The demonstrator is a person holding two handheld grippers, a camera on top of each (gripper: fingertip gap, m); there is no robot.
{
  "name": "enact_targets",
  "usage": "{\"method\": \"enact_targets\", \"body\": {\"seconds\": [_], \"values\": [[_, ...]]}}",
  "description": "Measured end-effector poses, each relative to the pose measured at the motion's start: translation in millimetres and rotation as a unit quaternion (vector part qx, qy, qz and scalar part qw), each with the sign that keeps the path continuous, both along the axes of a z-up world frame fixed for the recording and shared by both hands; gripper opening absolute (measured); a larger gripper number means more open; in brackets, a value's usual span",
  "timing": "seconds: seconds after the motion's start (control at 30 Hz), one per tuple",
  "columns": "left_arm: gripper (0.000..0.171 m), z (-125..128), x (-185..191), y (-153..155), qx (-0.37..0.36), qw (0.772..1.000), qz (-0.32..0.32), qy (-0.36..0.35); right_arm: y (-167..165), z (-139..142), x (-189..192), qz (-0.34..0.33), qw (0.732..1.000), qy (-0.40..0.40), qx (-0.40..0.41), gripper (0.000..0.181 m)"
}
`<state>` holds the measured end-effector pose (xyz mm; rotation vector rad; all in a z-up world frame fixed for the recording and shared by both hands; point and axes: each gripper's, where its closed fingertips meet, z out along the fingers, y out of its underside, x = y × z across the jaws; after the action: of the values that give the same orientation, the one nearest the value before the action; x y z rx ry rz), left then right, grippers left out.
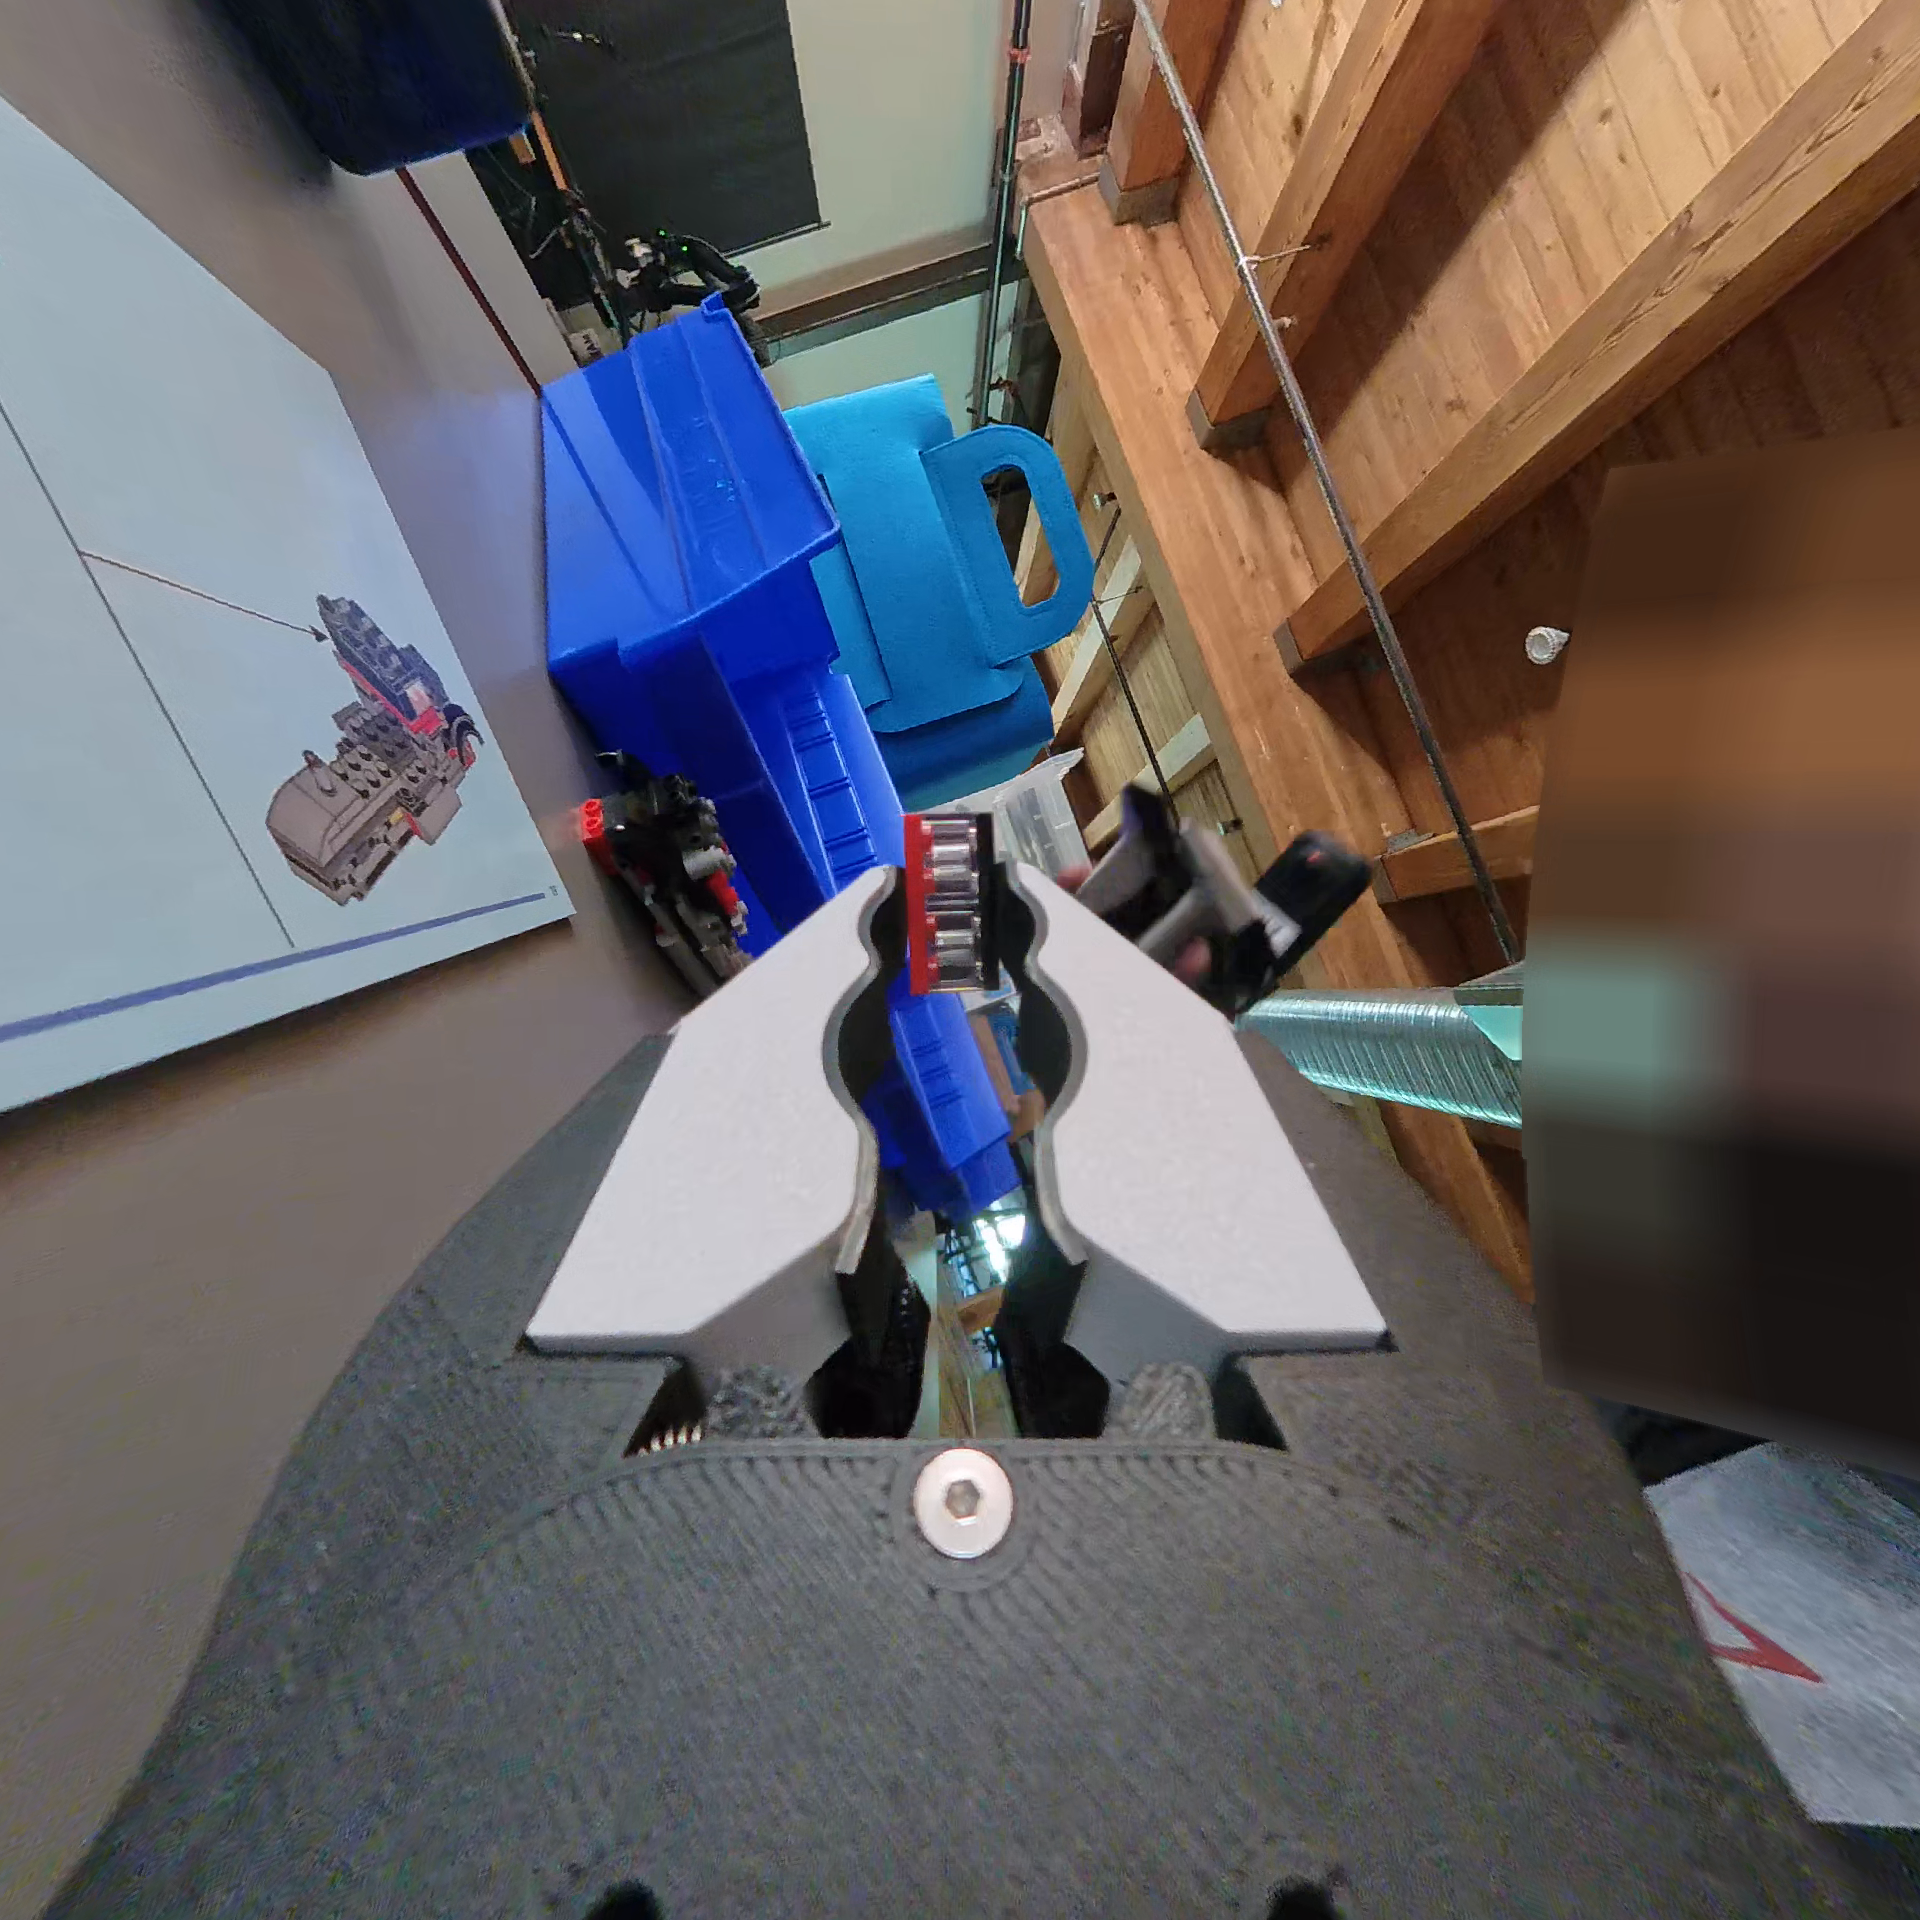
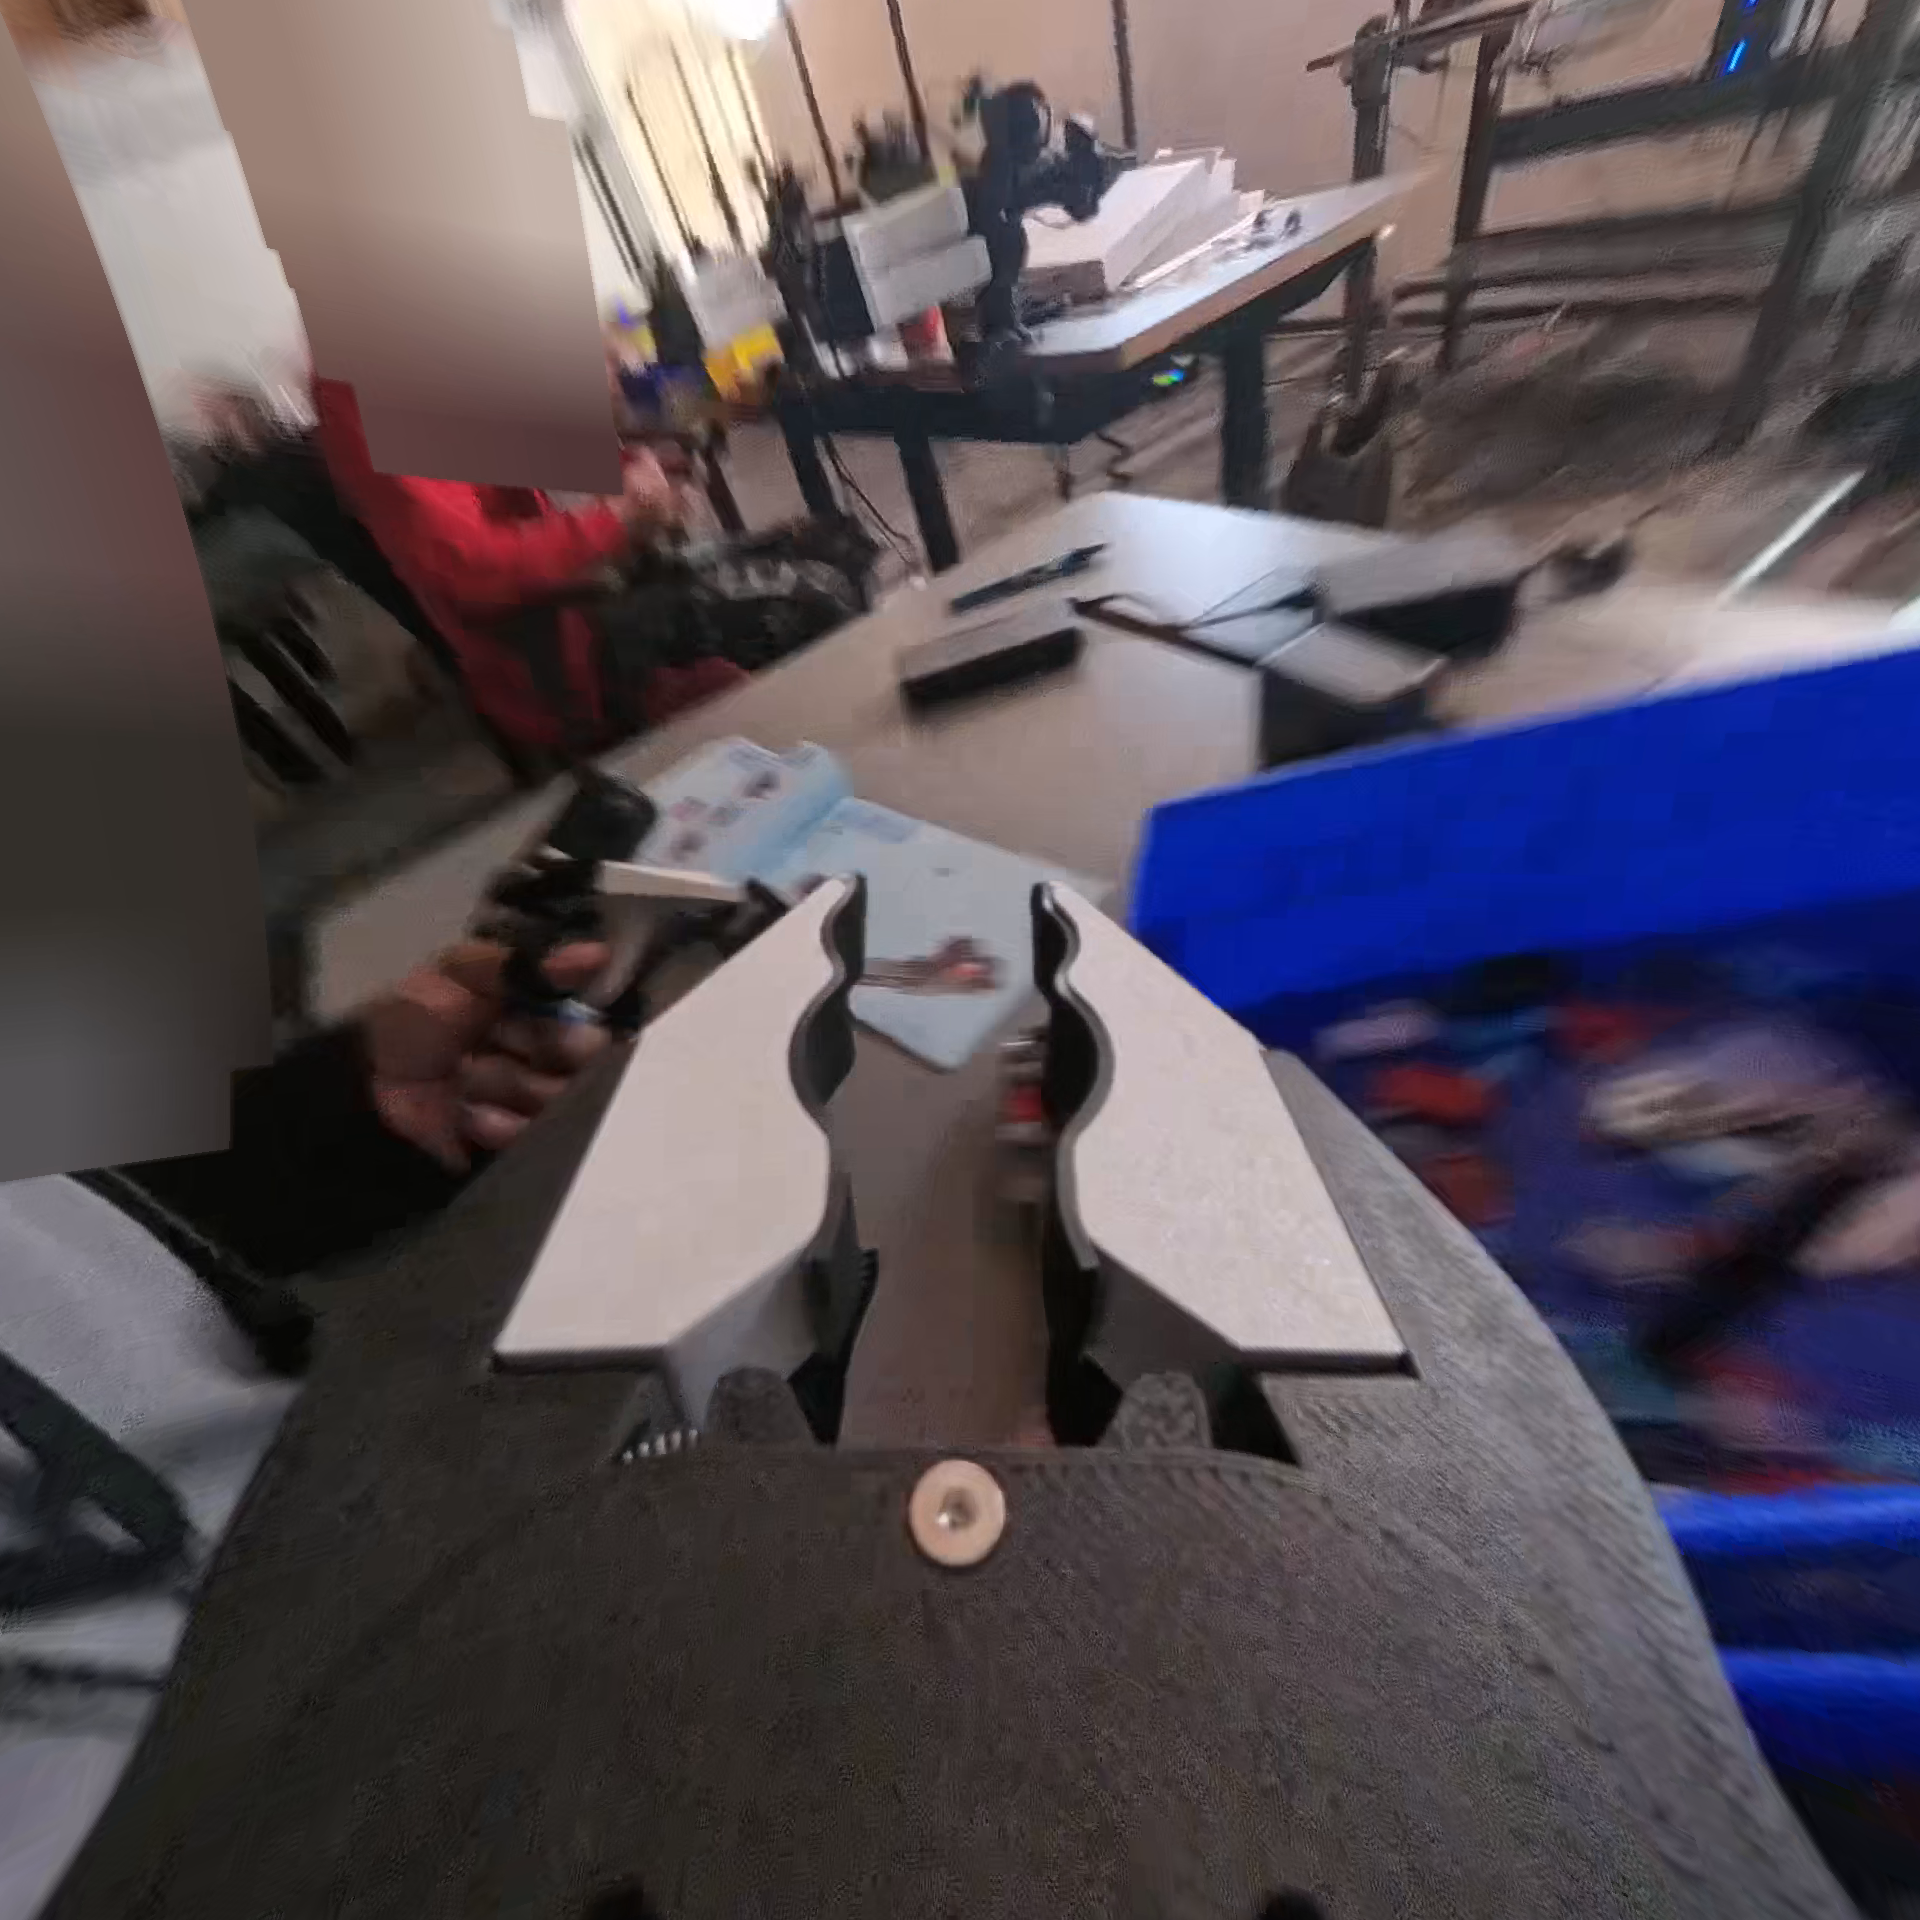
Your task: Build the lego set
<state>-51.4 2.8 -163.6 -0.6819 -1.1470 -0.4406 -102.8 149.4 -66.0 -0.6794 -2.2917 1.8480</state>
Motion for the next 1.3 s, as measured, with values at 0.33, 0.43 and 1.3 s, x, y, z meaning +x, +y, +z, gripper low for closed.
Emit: {"method": "enact_targets", "body": {"seconds": [0.33, 0.43, 1.3], "values": [[0.017, 2.1, 8.5, -2.3, -0.003, 1.0, 0.002, 0.01, 66.7, -145.9, -81.9, 0.255, 0.77, -0.056, 0.583, 0.008], [0.017, 2.2, 11.4, -4.3, -0.004, 1.0, 0.004, 0.011, 61.3, -163.5, -85.2, 0.281, 0.743, -0.049, 0.605, 0.009], [0.016, 2.6, 12.6, -3.5, 0.0, 1.0, -0.002, 0.011, 68.7, -168.2, -91.6, 0.252, 0.74, -0.028, 0.623, 0.01]]}}
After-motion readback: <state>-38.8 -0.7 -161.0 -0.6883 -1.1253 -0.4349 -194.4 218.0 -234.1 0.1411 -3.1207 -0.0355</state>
